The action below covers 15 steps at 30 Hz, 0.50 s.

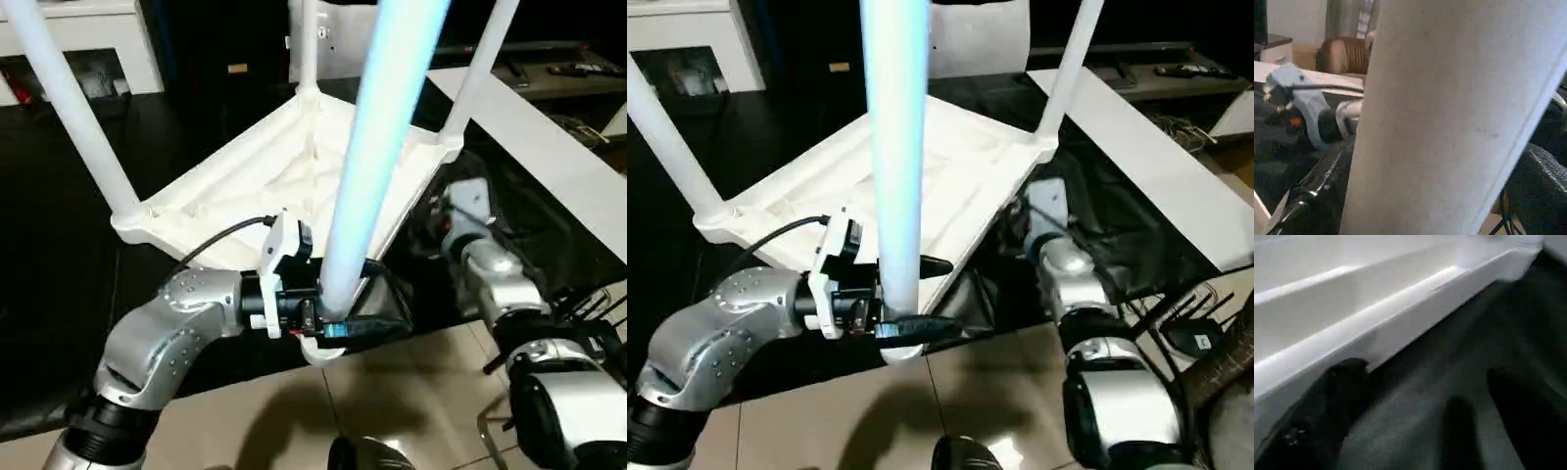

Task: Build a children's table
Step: Rotate table base

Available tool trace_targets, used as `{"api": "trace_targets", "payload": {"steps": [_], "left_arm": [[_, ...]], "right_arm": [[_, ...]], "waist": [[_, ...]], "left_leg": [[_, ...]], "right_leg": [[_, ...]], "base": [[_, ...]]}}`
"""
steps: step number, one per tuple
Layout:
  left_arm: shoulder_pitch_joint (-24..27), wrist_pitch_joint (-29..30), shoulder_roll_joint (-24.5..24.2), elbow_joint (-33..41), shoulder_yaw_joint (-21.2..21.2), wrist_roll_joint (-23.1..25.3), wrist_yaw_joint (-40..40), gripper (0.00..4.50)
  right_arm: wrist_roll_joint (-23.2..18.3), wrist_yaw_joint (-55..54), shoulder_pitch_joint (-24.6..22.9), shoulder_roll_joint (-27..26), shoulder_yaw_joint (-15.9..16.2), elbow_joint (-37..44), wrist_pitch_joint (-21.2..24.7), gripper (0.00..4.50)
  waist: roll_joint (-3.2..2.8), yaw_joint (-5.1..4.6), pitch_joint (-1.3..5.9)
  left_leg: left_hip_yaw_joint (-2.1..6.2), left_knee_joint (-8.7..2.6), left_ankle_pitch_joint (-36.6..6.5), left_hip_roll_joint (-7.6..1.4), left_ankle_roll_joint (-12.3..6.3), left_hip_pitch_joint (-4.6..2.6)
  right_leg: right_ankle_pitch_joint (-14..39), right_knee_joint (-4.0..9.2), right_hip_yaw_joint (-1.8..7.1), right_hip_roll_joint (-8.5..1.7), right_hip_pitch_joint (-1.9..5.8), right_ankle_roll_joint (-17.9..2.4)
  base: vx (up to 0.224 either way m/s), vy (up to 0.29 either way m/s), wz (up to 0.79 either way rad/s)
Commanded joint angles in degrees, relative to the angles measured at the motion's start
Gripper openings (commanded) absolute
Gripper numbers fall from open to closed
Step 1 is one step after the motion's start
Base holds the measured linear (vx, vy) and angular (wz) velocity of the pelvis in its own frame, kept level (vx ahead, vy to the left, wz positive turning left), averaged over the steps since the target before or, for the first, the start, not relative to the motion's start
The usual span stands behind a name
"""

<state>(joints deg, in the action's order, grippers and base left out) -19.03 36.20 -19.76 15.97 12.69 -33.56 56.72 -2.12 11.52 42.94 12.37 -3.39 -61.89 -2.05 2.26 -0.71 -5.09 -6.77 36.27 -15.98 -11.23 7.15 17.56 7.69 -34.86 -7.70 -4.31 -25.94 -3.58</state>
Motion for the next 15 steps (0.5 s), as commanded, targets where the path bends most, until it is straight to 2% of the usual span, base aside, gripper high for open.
{"api": "trace_targets", "payload": {"steps": [1, 5, 6, 10, 15], "left_arm": [[-1.12, 0.40, 0.31, 1.21, 0.61, -0.60, 0.35, 4.39], [-1.55, 0.63, 1.19, 1.74, 1.08, -1.06, -0.35, 4.39], [-1.56, 0.68, 1.45, 1.93, 1.17, -1.12, -0.62, 4.39], [-1.70, 0.24, 2.01, 1.71, 1.02, -0.83, -1.59, 4.39], [-2.55, -1.66, 2.40, -0.17, 0.54, 1.28, -2.90, 4.39]], "right_arm": [[-0.40, 3.63, 1.01, -1.82, 1.37, -0.32, -0.32, 4.50], [0.24, 7.42, 3.01, -5.43, 3.01, -1.70, -2.28, 4.50], [0.43, 8.10, 3.52, -6.29, 3.40, -1.91, -2.64, 4.50], [1.12, 10.13, 4.40, -7.86, 4.22, -2.24, -3.44, 4.50], [2.06, 13.29, 4.52, -8.99, 5.42, -2.28, -4.68, 4.50]], "waist": [[-0.48, 0.32, 4.26], [-0.46, -0.41, 4.37], [-0.16, -0.65, 4.45], [-0.44, -1.16, 4.40], [-0.57, -1.20, 4.54]], "left_leg": [[-1.48, -3.85, -1.35, 0.45, -5.08, 3.10], [-1.42, -3.81, -1.11, 0.28, -5.57, 3.11], [-1.45, -3.77, -1.13, 0.30, -5.59, 3.13], [-1.39, -3.72, -0.70, 0.19, -5.73, 3.18], [-1.36, -3.76, 0.26, -0.15, -6.18, 3.09]], "right_leg": [[26.65, 5.04, 2.45, -2.38, 5.79, -3.13], [25.56, 4.80, 2.57, -2.62, 5.79, -4.84], [25.85, 4.83, 2.58, -2.68, 5.84, -4.93], [25.54, 4.81, 2.62, -2.78, 5.83, -5.32], [23.37, 4.54, 2.66, -2.84, 5.85, -6.90]], "base": [[0.000, 0.000, 0.00], [0.000, 0.000, 0.00], [0.000, 0.000, 0.00], [0.000, 0.000, 0.00], [0.000, 0.000, 0.00]]}}
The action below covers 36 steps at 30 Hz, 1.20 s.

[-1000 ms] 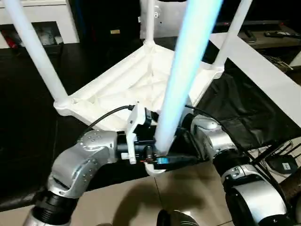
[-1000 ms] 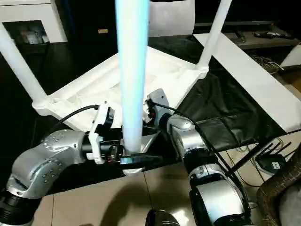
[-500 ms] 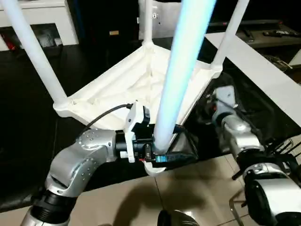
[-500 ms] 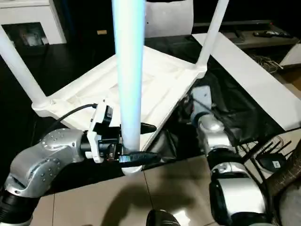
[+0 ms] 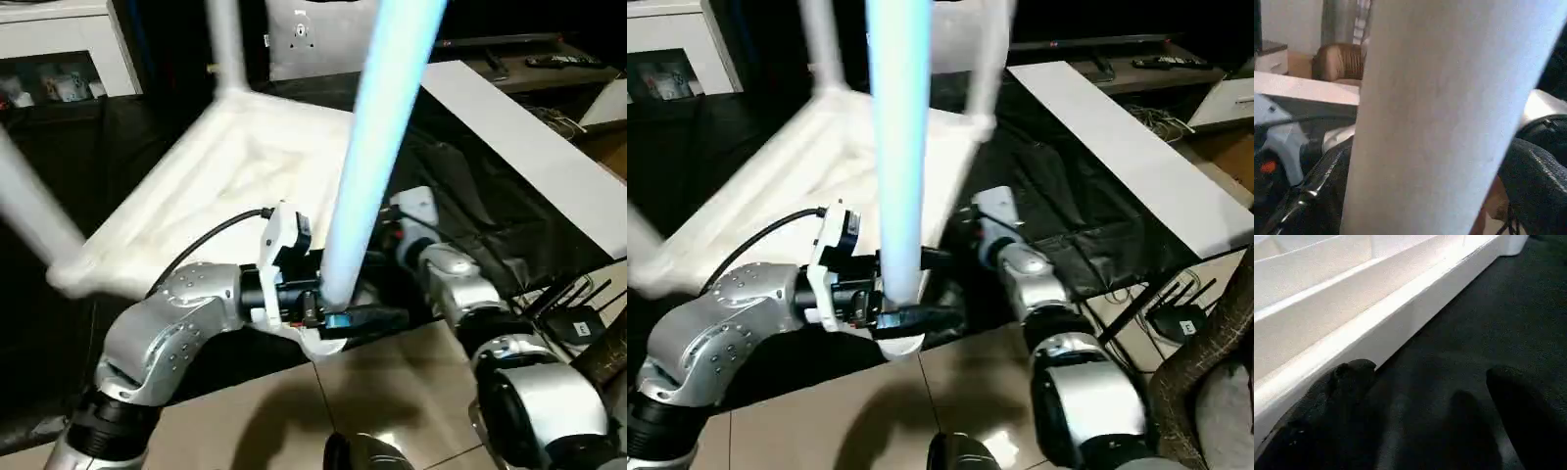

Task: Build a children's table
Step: Rotate table base

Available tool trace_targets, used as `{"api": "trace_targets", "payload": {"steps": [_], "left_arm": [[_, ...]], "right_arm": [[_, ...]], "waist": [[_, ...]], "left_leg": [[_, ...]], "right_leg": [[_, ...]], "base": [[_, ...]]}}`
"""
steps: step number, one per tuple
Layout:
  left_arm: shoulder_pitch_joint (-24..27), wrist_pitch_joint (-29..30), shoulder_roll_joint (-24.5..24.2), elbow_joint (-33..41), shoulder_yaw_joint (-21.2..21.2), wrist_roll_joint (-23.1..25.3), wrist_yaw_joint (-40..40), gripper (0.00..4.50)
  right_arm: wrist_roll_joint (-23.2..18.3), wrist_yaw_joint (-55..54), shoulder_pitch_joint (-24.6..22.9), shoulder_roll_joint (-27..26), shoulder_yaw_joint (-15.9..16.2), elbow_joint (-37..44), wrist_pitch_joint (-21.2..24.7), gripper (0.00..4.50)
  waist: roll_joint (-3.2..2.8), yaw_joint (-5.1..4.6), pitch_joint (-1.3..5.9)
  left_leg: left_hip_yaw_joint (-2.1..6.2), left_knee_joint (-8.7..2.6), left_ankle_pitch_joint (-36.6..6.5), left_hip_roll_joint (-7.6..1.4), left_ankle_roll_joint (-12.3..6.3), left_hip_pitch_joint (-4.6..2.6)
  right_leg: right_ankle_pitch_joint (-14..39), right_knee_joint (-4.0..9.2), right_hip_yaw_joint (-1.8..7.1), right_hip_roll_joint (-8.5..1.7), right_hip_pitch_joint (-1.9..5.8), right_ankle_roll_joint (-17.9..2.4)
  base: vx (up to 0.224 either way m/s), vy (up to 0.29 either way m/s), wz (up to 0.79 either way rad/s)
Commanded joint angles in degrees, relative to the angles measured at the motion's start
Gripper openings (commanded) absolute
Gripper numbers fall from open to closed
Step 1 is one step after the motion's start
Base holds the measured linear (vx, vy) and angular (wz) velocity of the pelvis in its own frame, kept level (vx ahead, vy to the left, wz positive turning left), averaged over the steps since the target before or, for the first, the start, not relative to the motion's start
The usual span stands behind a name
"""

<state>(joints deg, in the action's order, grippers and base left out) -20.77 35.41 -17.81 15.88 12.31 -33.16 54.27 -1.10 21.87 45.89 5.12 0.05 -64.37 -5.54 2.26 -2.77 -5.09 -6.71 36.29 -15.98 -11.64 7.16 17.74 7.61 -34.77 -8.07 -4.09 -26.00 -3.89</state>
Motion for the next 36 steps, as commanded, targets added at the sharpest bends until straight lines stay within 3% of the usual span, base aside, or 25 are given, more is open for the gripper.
{"api": "trace_targets", "payload": {"steps": [1, 4, 5, 10, 14, 16, 20, 21, 22, 23, 25, 26, 29, 30, 32, 34, 35, 36], "left_arm": [[-0.93, -1.24, 0.49, -0.37, 0.89, 1.31, -0.64, 4.39], [-2.84, -5.03, 1.11, -5.25, -0.58, 6.05, -5.05, 4.39], [-3.90, -7.06, 1.22, -7.92, -1.52, 8.38, -7.50, 4.39], [-7.49, -13.12, 1.58, -16.14, -4.49, 13.78, -14.78, 4.39], [-8.99, -16.39, 2.88, -20.50, -5.83, 15.56, -18.56, 4.39], [-8.49, -16.53, 3.64, -20.46, -5.98, 15.03, -18.11, 4.39], [-3.94, -17.79, 5.22, -16.06, -5.90, 13.78, -18.06, 4.39], [-3.23, -18.23, 5.30, -15.60, -5.80, 13.78, -18.26, 4.39], [-0.48, -17.69, 5.64, -13.41, -6.61, 12.88, -19.29, 4.39], [3.23, -17.08, 5.87, -10.64, -7.74, 11.76, -20.59, 4.39], [5.95, -16.70, 5.97, -8.69, -8.57, 10.89, -21.25, 4.39], [9.31, -16.94, 5.33, -5.81, -9.06, 10.92, -21.75, 4.39], [13.24, -17.39, 5.55, -2.13, -11.03, 10.34, -22.50, 4.39], [14.92, -17.46, 6.03, -0.71, -12.48, 9.93, -23.46, 4.39], [17.00, -17.19, 7.16, 0.84, -15.34, 9.86, -26.51, 4.39], [18.47, -16.78, 7.43, 1.76, -16.64, 11.06, -29.32, 4.39], [18.88, -16.63, 7.25, 1.89, -16.56, 12.20, -30.35, 4.39], [19.13, -17.45, 6.67, 1.68, -15.13, 17.33, -34.29, 4.39]], "right_arm": [[1.26, 3.12, 1.61, -1.83, 2.06, 0.01, -1.49, 4.50], [2.17, 2.65, 1.29, -1.42, 2.31, -0.51, -2.69, 4.50], [1.95, 1.39, 1.01, -0.93, 1.70, -0.52, -2.57, 4.50], [0.79, 2.47, -1.38, 1.97, 0.18, 0.25, -3.69, 4.50], [-1.24, 3.99, -4.44, 4.39, -2.23, 4.02, -3.98, 4.50], [-1.87, 4.94, -5.97, 5.14, -2.76, 6.36, -4.14, 4.50], [-4.77, 7.73, -12.35, 6.17, -3.75, 18.42, -1.38, 4.50], [-6.41, 8.39, -15.14, 6.25, -4.14, 24.30, 0.64, 4.50], [-8.07, 8.81, -18.26, 6.33, -4.38, 30.91, 3.31, 4.50], [-10.17, 8.88, -22.14, 6.42, -4.34, 38.99, 6.82, 4.50], [-11.57, 8.74, -24.81, 6.49, -4.16, 44.50, 9.39, 4.50], [-12.74, 7.81, -28.13, 6.55, -3.84, 50.82, 12.40, 4.50], [-12.82, 6.45, -31.99, 6.66, -3.04, 57.42, 15.99, 4.50], [-12.50, 5.35, -33.93, 6.47, -2.74, 60.81, 17.90, 4.50], [-12.23, 3.71, -36.95, 6.04, -1.96, 66.36, 21.16, 4.50], [-12.44, 1.96, -39.36, 5.20, -1.49, 71.00, 23.84, 4.50], [-12.33, 1.71, -40.08, 5.06, -1.08, 72.38, 24.42, 4.50], [-12.77, 0.89, -41.01, 4.70, -0.51, 74.91, 25.82, 4.50]], "waist": [[-0.71, 0.94, 4.55], [-0.97, 1.22, 4.58], [-0.97, 1.57, 4.63], [-0.80, 2.53, 4.70], [-0.49, 3.31, 4.98], [-0.50, 3.66, 5.25], [-0.52, 4.01, 5.42], [-1.16, 4.10, 5.46], [-1.27, 4.23, 5.22], [-0.88, 4.52, 5.31], [-0.83, 4.58, 5.31], [-0.94, 4.80, 5.06], [-0.74, 4.77, 4.68], [-0.24, 4.68, 4.35], [-0.61, 4.51, 4.29], [-0.08, 4.37, 4.32], [-0.80, 4.15, 3.98], [-0.70, 3.72, 4.24]], "left_leg": [[-1.41, -3.81, 0.54, 0.12, -6.21, 2.75], [-1.65, -3.70, 1.05, 0.12, -6.34, 2.45], [-1.59, -3.77, 1.47, 0.06, -6.31, 2.57], [-1.66, -3.86, 0.01, 0.12, -5.37, 2.41], [-1.84, -3.64, -0.03, 0.56, -5.48, 2.63], [-1.74, -3.67, 1.02, 0.42, -5.87, 2.69], [-1.48, -3.77, 3.83, -0.19, -7.08, 2.90], [-1.42, -3.81, 4.41, -0.26, -7.45, 2.78], [-1.52, -3.81, 4.30, -0.13, -7.84, 2.71], [-1.38, -4.05, 4.84, -0.54, -8.16, 2.79], [-1.47, -4.12, 4.71, -0.44, -8.10, 2.80], [-1.65, -4.33, 3.45, -0.28, -7.78, 2.61], [-1.94, -4.41, 0.61, 0.09, -6.78, 2.51], [-2.12, -4.39, -2.57, 0.41, -5.71, 2.35], [-2.01, -4.42, -4.15, 0.56, -5.07, 2.37], [-1.86, -4.64, -4.66, 0.28, -4.76, 2.52], [-1.78, -4.86, -6.52, 0.17, -4.68, 1.97], [-1.47, -5.06, -7.76, -0.32, -4.57, 2.05]], "right_leg": [[22.93, 4.43, 3.07, -3.16, 5.81, -7.02], [21.70, 4.60, 2.94, -2.95, 5.55, -7.51], [21.52, 4.56, 2.86, -3.01, 5.81, -7.25], [24.02, 4.93, 2.63, -3.05, 5.75, -5.21], [25.67, 5.40, 2.33, -2.86, 5.97, -2.58], [24.55, 5.15, 2.34, -2.93, 6.03, -2.22], [19.76, 4.49, 2.48, -3.15, 6.08, -4.26], [19.14, 4.39, 2.41, -3.14, 5.91, -5.18], [19.05, 4.87, 2.43, -2.87, 5.91, -4.79], [17.55, 4.57, 2.49, -2.97, 6.17, -4.51], [17.82, 4.69, 2.49, -2.85, 6.28, -4.05], [20.75, 5.38, 2.34, -2.54, 5.91, -2.57], [25.80, 6.35, 1.99, -2.31, 5.59, -0.15], [31.09, 7.43, 1.50, -2.16, 5.21, 2.79], [32.97, 8.07, 0.95, -1.99, 5.24, 5.43], [32.39, 8.57, 0.52, -1.79, 5.40, 7.22], [33.80, 9.29, 0.14, -1.72, 5.04, 7.93], [33.21, 9.53, -0.39, -1.61, 5.61, 8.60]], "base": [[0.000, 0.000, 0.00], [0.000, 0.000, 0.00], [0.000, 0.000, 0.00], [0.000, 0.000, 0.00], [0.000, 0.000, 0.00], [0.000, 0.000, 0.00], [0.000, 0.000, 0.00], [0.000, 0.000, 0.00], [0.000, 0.000, 0.00], [0.000, 0.000, 0.00], [0.000, 0.000, 0.00], [0.000, 0.000, 0.00], [0.000, 0.000, 0.00], [0.000, 0.000, 0.00], [0.000, 0.000, 0.00], [0.000, 0.000, 0.00], [0.000, 0.000, 0.00], [0.000, 0.000, 0.00]]}}
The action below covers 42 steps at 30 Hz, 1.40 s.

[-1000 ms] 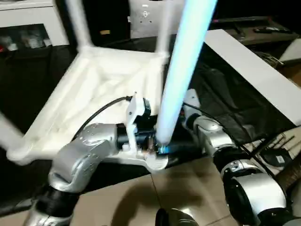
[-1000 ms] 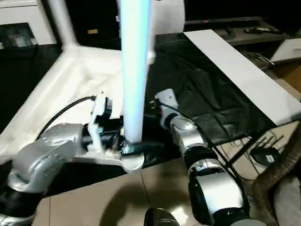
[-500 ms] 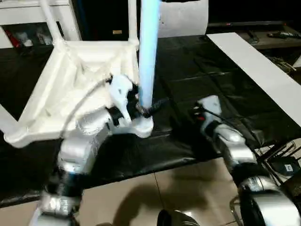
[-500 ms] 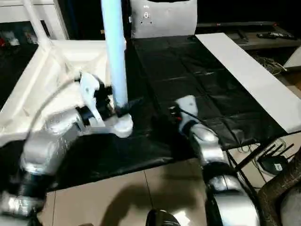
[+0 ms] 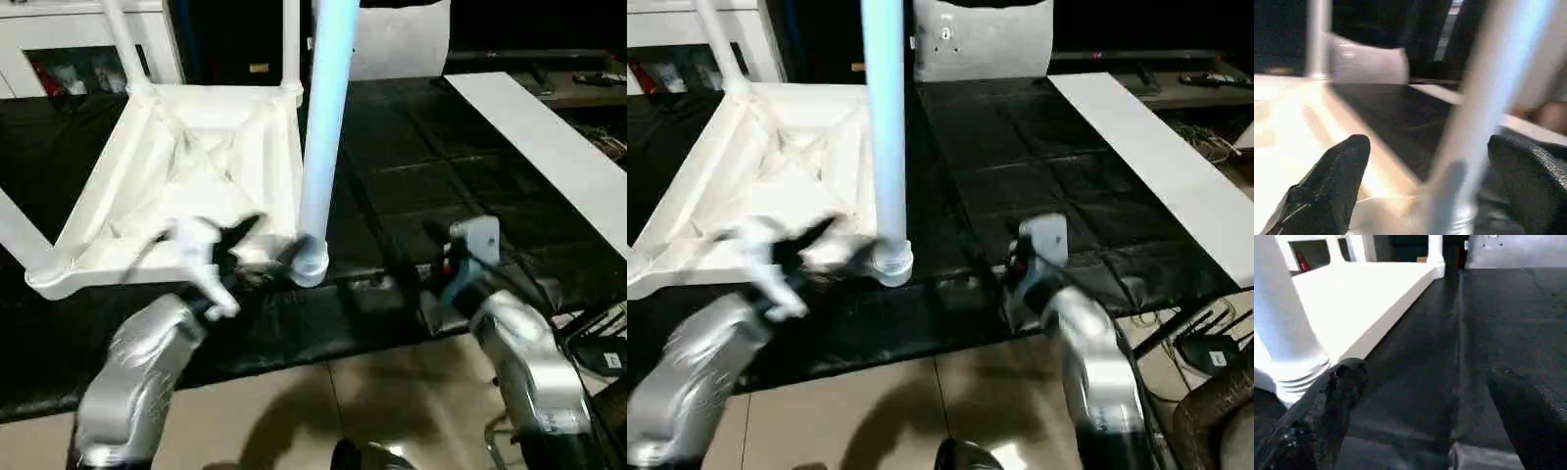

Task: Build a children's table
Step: Rotate table base

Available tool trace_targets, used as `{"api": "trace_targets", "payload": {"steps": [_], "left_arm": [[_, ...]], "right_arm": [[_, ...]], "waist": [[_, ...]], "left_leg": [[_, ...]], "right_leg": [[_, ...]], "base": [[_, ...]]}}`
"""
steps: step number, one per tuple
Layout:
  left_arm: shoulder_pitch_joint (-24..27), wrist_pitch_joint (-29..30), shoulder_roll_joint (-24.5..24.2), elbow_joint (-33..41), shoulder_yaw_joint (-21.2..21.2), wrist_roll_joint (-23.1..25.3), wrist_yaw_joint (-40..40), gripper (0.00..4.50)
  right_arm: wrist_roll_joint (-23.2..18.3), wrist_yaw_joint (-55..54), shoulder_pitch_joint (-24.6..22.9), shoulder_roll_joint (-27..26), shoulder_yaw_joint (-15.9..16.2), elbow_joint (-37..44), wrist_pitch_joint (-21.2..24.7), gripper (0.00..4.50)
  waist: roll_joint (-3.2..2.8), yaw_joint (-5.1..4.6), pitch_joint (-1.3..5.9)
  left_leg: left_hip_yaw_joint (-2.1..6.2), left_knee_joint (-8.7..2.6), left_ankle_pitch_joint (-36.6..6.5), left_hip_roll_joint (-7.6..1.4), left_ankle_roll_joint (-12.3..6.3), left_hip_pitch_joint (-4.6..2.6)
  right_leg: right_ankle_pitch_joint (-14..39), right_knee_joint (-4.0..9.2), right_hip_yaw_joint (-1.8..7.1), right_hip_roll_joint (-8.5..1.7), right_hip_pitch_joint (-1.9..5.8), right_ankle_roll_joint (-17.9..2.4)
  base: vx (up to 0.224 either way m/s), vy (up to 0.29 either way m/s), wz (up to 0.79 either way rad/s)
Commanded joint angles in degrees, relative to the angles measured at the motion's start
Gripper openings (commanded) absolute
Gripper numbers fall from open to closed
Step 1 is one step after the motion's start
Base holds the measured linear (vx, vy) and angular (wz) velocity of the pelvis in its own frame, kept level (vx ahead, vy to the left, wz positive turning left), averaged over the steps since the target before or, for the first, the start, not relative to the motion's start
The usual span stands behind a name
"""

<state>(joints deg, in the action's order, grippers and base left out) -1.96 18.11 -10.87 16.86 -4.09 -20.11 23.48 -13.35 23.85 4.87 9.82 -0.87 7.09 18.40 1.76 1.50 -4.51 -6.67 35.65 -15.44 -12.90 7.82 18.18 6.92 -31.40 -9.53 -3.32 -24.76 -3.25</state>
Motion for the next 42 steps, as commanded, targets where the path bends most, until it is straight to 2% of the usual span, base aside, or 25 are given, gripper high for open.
{"api": "trace_targets", "payload": {"steps": [1, 2, 5, 7, 8, 9, 10, 11, 12, 13, 14, 18, 26, 27, 28, 30, 31, 32, 33, 35, 36, 37, 38, 39, 42], "left_arm": [[0.32, -0.18, -0.29, 0.69, 1.34, 4.47, -3.65, 4.39], [0.03, 0.67, 0.14, 0.45, 1.31, 5.72, -6.07, 4.39], [-1.68, 3.49, 2.87, -0.96, -1.06, 6.13, -12.45, 4.39], [-2.21, 5.00, 3.30, -0.99, -1.75, 6.25, -13.52, 4.39], [-2.41, 5.62, 2.91, -0.87, -1.69, 6.41, -13.56, 4.39], [-2.42, 5.67, 2.84, -0.86, -1.65, 6.48, -13.57, 4.39], [-2.60, 5.85, 2.03, -0.77, -1.22, 7.59, -13.71, 4.39], [-2.77, 5.68, 1.13, -0.70, -0.80, 9.12, -13.88, 4.39], [-2.90, 5.63, 0.68, -0.65, -0.58, 9.97, -14.20, 4.39], [-2.98, 5.64, 0.42, -0.60, -0.45, 10.42, -14.44, 4.39], [-3.30, 7.23, 0.75, -0.05, -1.21, 9.09, -15.07, 4.39], [-3.24, 8.13, -0.15, 1.41, -0.57, 7.79, -12.96, 4.39], [-2.77, 7.94, 0.51, 1.76, 0.26, 7.33, -12.04, 4.39], [-2.79, 7.90, 0.62, 1.82, 0.60, 7.08, -11.81, 4.39], [-2.77, 7.80, 0.61, 1.88, 0.77, 7.13, -11.82, 4.39], [-2.70, 7.97, 0.40, 1.86, 1.19, 7.30, -11.65, 4.39], [-2.62, 7.97, 0.38, 1.80, 1.39, 7.33, -11.48, 4.39], [-2.53, 8.03, 0.42, 1.80, 1.52, 7.38, -11.32, 4.39], [-2.36, 8.01, 0.45, 1.85, 1.72, 7.41, -11.10, 4.39], [-2.03, 8.00, 0.64, 2.06, 2.14, 7.41, -10.89, 4.39], [-2.01, 8.06, 0.69, 2.09, 2.18, 7.28, -10.96, 4.39], [-1.96, 7.90, 0.67, 2.11, 2.31, 7.18, -10.79, 4.39], [-1.84, 7.97, 0.56, 2.25, 2.62, 6.98, -10.55, 4.39], [-1.75, 8.04, 0.48, 2.33, 2.82, 6.79, -10.36, 4.39], [-1.58, 8.08, 0.61, 2.46, 3.02, 6.80, -10.29, 4.39]], "right_arm": [[-0.54, -1.12, -0.02, -0.01, 0.43, 3.53, 1.93, 4.50], [-0.68, -2.67, -0.11, -0.64, 0.34, 4.39, 4.06, 4.50], [0.85, -4.68, 0.22, -1.45, 1.11, 4.40, 4.92, 4.50], [0.75, -5.32, -0.04, -1.86, 1.10, 4.78, 5.69, 4.50], [0.20, -5.31, -0.42, -2.20, 0.98, 5.16, 6.14, 4.50], [0.15, -5.32, -0.46, -2.22, 0.97, 5.20, 6.20, 4.50], [-0.41, -5.21, -0.87, -2.27, 0.99, 5.84, 7.18, 4.50], [-0.66, -4.33, -1.21, -1.71, 1.45, 6.18, 7.60, 4.50], [-0.70, -3.94, -1.36, -1.33, 1.81, 6.48, 8.03, 4.50], [-0.74, -3.72, -1.45, -1.11, 2.05, 6.67, 8.27, 4.50], [-0.67, -3.82, -1.77, -0.98, 2.29, 6.66, 8.63, 4.50], [-0.24, -3.93, -1.91, -1.04, 2.44, 6.37, 8.30, 4.50], [-0.47, -3.46, -1.44, -0.25, 2.58, 6.51, 8.75, 4.50], [-0.36, -3.61, -1.44, -0.26, 2.52, 6.37, 8.84, 4.50], [-0.02, -3.69, -1.44, -0.12, 2.64, 6.27, 8.62, 4.50], [0.27, -4.14, -1.48, -0.33, 2.50, 6.15, 7.83, 4.50], [-0.17, -4.82, -1.64, -1.01, 1.77, 6.28, 7.56, 4.50], [-0.05, -5.19, -1.66, -1.09, 1.54, 6.40, 7.42, 4.50], [0.09, -5.37, -1.67, -1.02, 1.42, 6.44, 7.28, 4.50], [0.57, -5.49, -1.72, -0.59, 1.28, 6.23, 6.32, 4.50], [0.63, -5.59, -1.74, -0.59, 1.15, 6.15, 6.03, 4.50], [0.64, -5.81, -1.77, -0.67, 0.92, 6.15, 5.90, 4.50], [0.70, -6.56, -1.84, -0.92, 0.27, 6.17, 5.36, 4.50], [0.66, -6.98, -1.90, -1.02, -0.23, 6.14, 4.88, 4.50], [0.81, -7.05, -2.05, -0.80, -0.67, 6.11, 4.27, 4.50]], "waist": [[-0.42, -0.59, 3.76], [-0.13, 0.01, 3.66], [-1.63, -1.31, 2.86], [-2.11, -1.39, 2.34], [-2.03, -1.95, 2.38], [-0.06, -1.24, 1.21], [0.63, -0.15, 1.59], [2.04, 1.77, 2.43], [2.62, 4.02, 4.00], [2.24, 5.00, 4.53], [2.14, 5.30, 4.76], [0.13, 4.38, 4.50], [-0.01, 2.64, 3.81], [0.78, 3.36, 3.36], [-0.62, 3.35, 3.30], [-0.36, 2.21, 2.80], [-0.75, 0.48, 2.85], [-0.44, 0.37, 2.64], [-1.55, 0.10, 1.69], [-1.60, 0.95, 1.84], [-0.45, 0.54, 1.64], [0.76, 1.28, 1.13], [1.54, 1.76, 1.70], [1.14, 3.71, 2.64], [0.68, 4.15, 3.80]], "left_leg": [[-1.23, -4.67, -8.34, 0.52, -5.16, 1.69], [1.06, -5.67, -8.92, 0.41, -6.14, 4.51], [5.28, -6.84, -15.83, -1.66, -5.96, 4.10], [8.86, -9.88, -26.29, -4.89, -4.95, 3.93], [7.08, -10.17, -27.75, -8.65, -5.33, -0.81], [2.43, -6.46, -23.13, -3.68, -6.45, -0.56], [-1.15, -2.03, -19.52, 2.14, -4.88, -1.98], [-2.25, 0.00, -8.45, 4.70, -5.41, 0.42], [-1.65, -1.02, -0.04, 4.02, -4.73, 2.60], [-1.65, -2.07, 1.92, 3.49, -5.35, 2.16], [-0.86, -2.68, 4.50, 3.45, -6.95, 4.03], [-0.37, -4.79, 4.33, 0.82, -2.90, 1.92], [-0.63, -6.14, -10.50, 0.35, -2.18, 1.14], [1.66, -7.28, -15.31, 1.39, -3.72, 4.18], [1.93, -7.47, -18.28, 1.52, -4.37, 3.36], [2.50, -5.92, -23.12, 2.32, -4.88, 2.18], [0.77, -3.98, -25.98, 1.74, -3.70, -2.86], [0.48, -3.66, -27.17, 1.91, -3.48, -4.01], [1.78, -7.60, -39.22, -1.88, -3.59, -3.42], [3.06, -11.73, -44.67, -5.33, -4.91, -2.97], [2.01, -10.49, -43.10, -3.96, -5.28, -3.56], [-1.50, -4.06, -34.28, 2.14, -3.87, -5.32], [-2.88, -0.19, -19.84, 3.73, -5.37, -3.42], [-2.27, -0.90, -10.11, 3.40, -6.35, -0.11], [-1.86, -3.74, -0.47, 2.84, -7.55, 0.88]], "right_leg": [[32.60, 5.97, 0.99, -2.48, 4.70, 8.00], [28.80, 3.98, -0.36, -4.37, 7.49, 6.50], [24.96, 2.57, -0.94, -4.74, 7.26, 0.72], [22.97, -2.15, 0.67, -3.65, 7.19, -1.36], [18.42, -3.73, 3.28, -2.99, 3.78, -3.44], [21.63, 0.98, 5.60, -4.80, 2.72, -6.24], [32.74, 4.77, 4.75, -4.12, 0.97, -4.16], [49.86, 5.10, 5.93, -6.09, 3.54, 5.55], [49.46, 3.80, 7.52, -6.14, 5.34, 14.02], [45.05, 3.33, 8.09, -5.99, 5.06, 14.94], [33.52, 1.39, 8.63, -5.91, 6.66, 14.19], [12.43, 0.17, 5.74, -2.53, 5.10, 3.31], [26.68, 2.55, 5.72, -3.61, 5.14, -0.29], [31.89, 1.58, 3.46, -5.20, 8.10, 1.12], [35.38, 2.55, 2.86, -5.13, 7.73, 2.01], [46.96, 4.48, 0.57, -6.65, 7.70, 3.74], [51.40, 6.64, 0.51, -4.91, 4.61, 3.31], [49.64, 7.14, -0.89, -4.49, 4.65, 2.55], [40.05, 3.25, -1.35, -2.45, 6.49, 2.28], [26.01, -4.81, 3.50, -3.28, 8.00, -0.25], [28.69, -3.12, 4.23, -3.61, 7.00, -0.74], [51.03, 4.59, 3.84, -4.28, 4.41, 1.25], [61.73, 6.37, 5.06, -6.65, 6.62, 3.32], [61.41, 5.84, 7.40, -7.81, 10.08, 4.21], [40.18, 3.03, 7.16, -4.42, 11.63, -1.94]], "base": [[0.000, 0.000, 0.00], [0.000, 0.000, 0.00], [0.001, -0.026, 0.35], [0.025, -0.073, 0.64], [0.119, -0.149, 0.66], [0.122, -0.221, 0.84], [0.101, -0.167, 0.49], [0.075, -0.130, 0.07], [0.093, -0.085, -0.09], [0.093, -0.085, -0.09], [0.000, 0.000, 0.00], [0.010, 0.029, -0.01], [-0.018, 0.064, -0.01], [0.000, 0.000, 0.00], [-0.006, 0.005, 0.18], [0.003, -0.017, 0.61], [-0.002, -0.017, 0.51], [0.001, -0.015, 0.20], [0.000, 0.000, 0.00], [0.032, -0.028, -0.04], [0.065, -0.057, -0.09], [0.106, -0.025, 0.03], [0.157, -0.022, -0.12], [0.196, -0.023, -0.12], [0.117, 0.007, -0.08]]}}
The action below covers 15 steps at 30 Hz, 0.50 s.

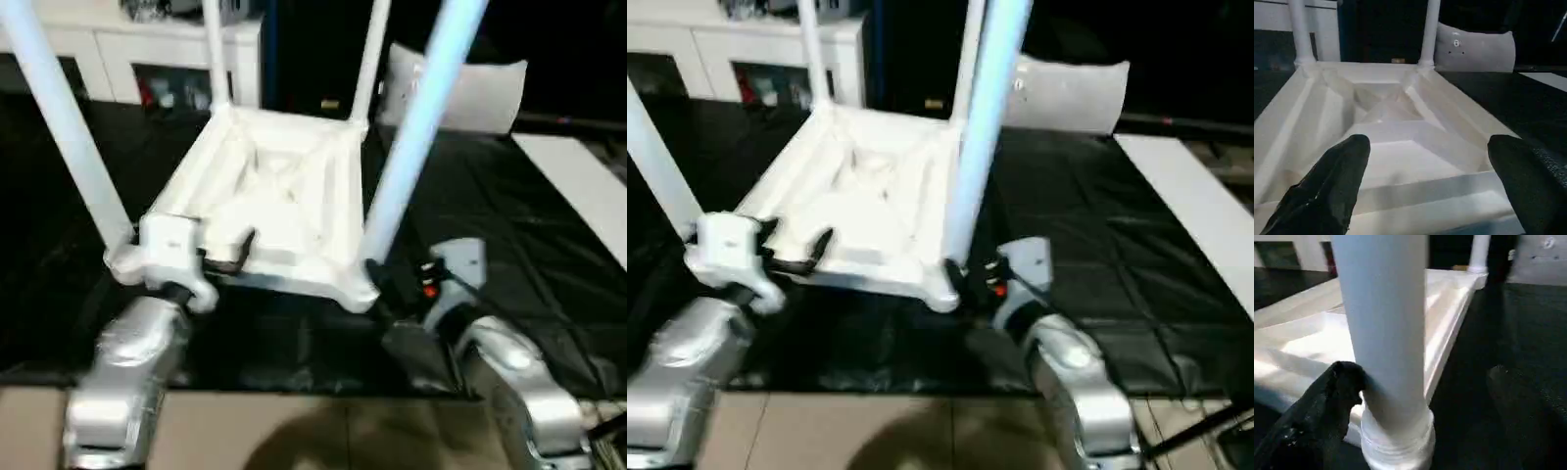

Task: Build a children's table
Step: Rotate table base

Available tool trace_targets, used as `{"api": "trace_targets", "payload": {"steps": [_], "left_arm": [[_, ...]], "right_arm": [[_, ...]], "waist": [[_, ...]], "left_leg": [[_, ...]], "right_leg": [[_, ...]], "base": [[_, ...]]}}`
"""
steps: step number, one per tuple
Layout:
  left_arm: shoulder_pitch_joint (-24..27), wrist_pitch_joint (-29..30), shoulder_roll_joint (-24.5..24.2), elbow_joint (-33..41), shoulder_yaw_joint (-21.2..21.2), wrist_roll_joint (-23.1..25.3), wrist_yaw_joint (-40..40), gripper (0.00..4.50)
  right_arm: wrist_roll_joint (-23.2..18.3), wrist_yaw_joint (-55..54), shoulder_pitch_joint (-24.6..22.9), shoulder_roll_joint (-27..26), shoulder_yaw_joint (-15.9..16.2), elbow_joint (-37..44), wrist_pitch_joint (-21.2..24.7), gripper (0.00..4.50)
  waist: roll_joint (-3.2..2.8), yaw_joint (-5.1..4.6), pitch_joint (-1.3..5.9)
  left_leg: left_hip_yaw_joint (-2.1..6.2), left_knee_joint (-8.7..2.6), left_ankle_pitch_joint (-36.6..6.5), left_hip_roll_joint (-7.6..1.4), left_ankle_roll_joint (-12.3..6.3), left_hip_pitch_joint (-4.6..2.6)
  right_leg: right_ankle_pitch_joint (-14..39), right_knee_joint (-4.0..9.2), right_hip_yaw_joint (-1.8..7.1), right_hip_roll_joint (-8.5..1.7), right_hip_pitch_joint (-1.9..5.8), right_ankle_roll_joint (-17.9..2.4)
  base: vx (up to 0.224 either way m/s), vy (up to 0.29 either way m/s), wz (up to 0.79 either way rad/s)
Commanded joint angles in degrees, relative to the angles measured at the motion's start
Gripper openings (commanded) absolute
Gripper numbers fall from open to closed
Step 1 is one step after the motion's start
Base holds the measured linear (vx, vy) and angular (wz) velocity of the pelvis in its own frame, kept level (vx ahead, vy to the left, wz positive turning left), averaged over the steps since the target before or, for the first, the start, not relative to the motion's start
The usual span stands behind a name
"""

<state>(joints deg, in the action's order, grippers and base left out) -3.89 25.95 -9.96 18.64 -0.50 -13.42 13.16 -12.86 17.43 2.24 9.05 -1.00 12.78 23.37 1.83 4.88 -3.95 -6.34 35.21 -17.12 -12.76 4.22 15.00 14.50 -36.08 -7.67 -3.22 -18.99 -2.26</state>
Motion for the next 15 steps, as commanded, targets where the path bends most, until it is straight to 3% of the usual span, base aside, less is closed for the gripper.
{"api": "trace_targets", "payload": {"steps": [1, 2, 3, 4, 5, 7, 8, 9, 10, 11, 12, 13, 14, 15], "left_arm": [[0.54, 0.07, -0.19, 0.62, -0.45, 0.18, 0.10, 4.39], [0.55, 0.05, -0.18, 0.61, -0.44, 0.19, 0.10, 4.39], [0.75, -0.32, -0.15, 0.48, -0.18, 0.02, 0.66, 4.39], [0.80, -0.43, -0.13, 0.46, -0.10, -0.07, 0.87, 4.39], [0.86, -1.00, -0.18, 0.26, 0.10, -0.35, 1.67, 4.39], [0.92, -1.32, -0.25, 0.20, 0.25, -0.71, 2.07, 4.39], [0.89, -1.91, -0.20, 0.03, 0.17, -1.17, 2.49, 4.39], [0.66, -2.72, -0.42, -0.10, 0.28, -1.76, 3.59, 4.39], [-0.16, -3.82, -1.22, -0.55, 0.77, -2.43, 6.02, 4.39], [-0.36, -4.08, -1.42, -0.66, 0.89, -2.46, 6.55, 4.39], [-1.19, -5.11, -2.07, -1.22, 1.23, -3.03, 8.85, 4.39], [-1.55, -5.61, -2.33, -1.42, 1.37, -3.39, 9.95, 4.39], [-2.14, -5.51, -2.65, -1.83, 1.38, -4.17, 11.37, 4.39], [-2.53, -5.36, -2.85, -2.07, 1.39, -4.68, 12.27, 4.39]], "right_arm": [[-0.05, -0.35, 0.37, -0.20, -1.02, 0.57, -1.89, 4.50], [-0.11, -0.31, 0.35, -0.21, -1.07, 0.60, -2.00, 4.50], [-1.25, 0.65, -0.26, -0.23, -1.54, 1.54, -3.04, 4.50], [-1.77, 1.03, -0.50, -0.22, -1.67, 1.87, -3.12, 4.50], [-4.06, 4.98, -1.96, 1.09, -0.77, 3.55, -2.92, 4.50], [-5.44, 7.93, -3.10, 2.31, 0.13, 4.76, -2.62, 4.50], [-6.38, 10.86, -4.22, 3.91, 1.36, 5.92, -1.92, 4.50], [-6.99, 13.76, -5.52, 5.78, 2.47, 7.16, -1.69, 4.50], [-7.98, 15.42, -6.60, 7.01, 2.07, 7.95, -1.28, 4.50], [-8.15, 15.34, -6.66, 7.02, 1.74, 7.92, -1.19, 4.50], [-8.43, 14.86, -6.38, 7.01, 0.51, 7.40, -1.08, 4.50], [-8.47, 14.63, -6.17, 7.04, -0.06, 7.11, -1.10, 4.50], [-8.52, 14.76, -5.92, 7.40, -0.42, 6.95, -1.00, 4.50], [-8.59, 14.89, -5.79, 7.68, -0.65, 6.91, -0.88, 4.50]], "waist": [[-0.51, 0.20, 3.45], [-0.99, -0.51, 3.98], [-0.83, -1.54, 4.13], [-0.89, -1.76, 4.18], [-0.67, -2.36, 4.81], [-0.22, -2.46, 5.24], [0.67, -2.54, 5.57], [1.54, -2.29, 5.33], [1.49, -2.08, 5.59], [1.18, -2.10, 5.36], [1.44, -2.34, 5.56], [1.40, -2.31, 5.55], [1.76, -2.45, 5.01], [1.86, -2.38, 4.59]], "left_leg": [[-1.78, -4.55, 4.04, 1.86, -3.79, 3.28], [-1.16, -5.55, 3.97, 0.85, -4.38, 0.58], [-0.28, -6.26, 4.10, 0.09, -7.10, -0.83], [-0.19, -6.24, 4.50, -0.04, -8.55, -1.59], [0.51, -5.16, 12.22, 0.71, -14.36, -2.52], [0.58, -3.47, 22.14, 1.90, -19.05, -2.08], [0.28, -1.55, 33.32, 3.90, -21.62, -0.27], [0.06, -0.23, 38.36, 5.25, -21.32, 3.04], [0.04, 0.29, 40.54, 4.97, -20.20, 3.19], [0.21, 0.68, 44.76, 4.12, -16.26, 3.18], [0.13, 0.80, 45.30, 4.08, -11.05, 3.07], [-0.03, 0.71, 44.21, 4.12, -8.75, 2.82], [-0.40, 0.01, 39.20, 4.07, -4.82, 2.88], [-0.75, -0.93, 31.57, 3.71, -1.96, 2.72]], "right_leg": [[21.68, 6.36, 3.83, -2.86, 5.18, -5.51], [13.12, 4.76, 2.96, -1.92, 3.48, -7.73], [7.67, 3.55, 2.46, -1.55, 2.74, -9.83], [5.90, 3.25, 2.47, -1.67, 2.26, -11.03], [-1.36, 2.14, 2.75, -1.79, 1.65, -13.54], [-8.52, 1.24, 3.23, -1.86, 1.44, -14.21], [-18.88, 0.06, 4.49, -1.65, 2.17, -14.47], [-30.26, -0.77, 6.45, -1.64, 3.69, -13.94], [-36.43, -1.59, 7.17, -1.65, 3.46, -14.22], [-44.97, -2.53, 7.97, -0.73, 2.50, -12.97], [-48.24, -2.83, 8.52, 0.09, 2.62, -10.89], [-48.58, -2.67, 8.72, 0.36, 2.51, -10.05], [-46.67, -1.80, 9.19, 0.61, 2.67, -8.56], [-42.12, -0.67, 9.59, 0.28, 2.65, -7.71]], "base": [[0.117, 0.037, -0.06], [0.131, 0.061, -0.03], [0.073, 0.032, 0.02], [0.248, 0.066, 0.05], [0.175, 0.034, 0.03], [0.154, 0.055, 0.05], [0.112, 0.072, 0.08], [0.000, 0.000, 0.00], [0.088, 0.055, 0.16], [0.067, 0.032, 0.17], [0.066, 0.035, 0.20], [0.000, 0.000, 0.00], [0.000, 0.000, 0.00], [0.000, 0.000, 0.00]]}}
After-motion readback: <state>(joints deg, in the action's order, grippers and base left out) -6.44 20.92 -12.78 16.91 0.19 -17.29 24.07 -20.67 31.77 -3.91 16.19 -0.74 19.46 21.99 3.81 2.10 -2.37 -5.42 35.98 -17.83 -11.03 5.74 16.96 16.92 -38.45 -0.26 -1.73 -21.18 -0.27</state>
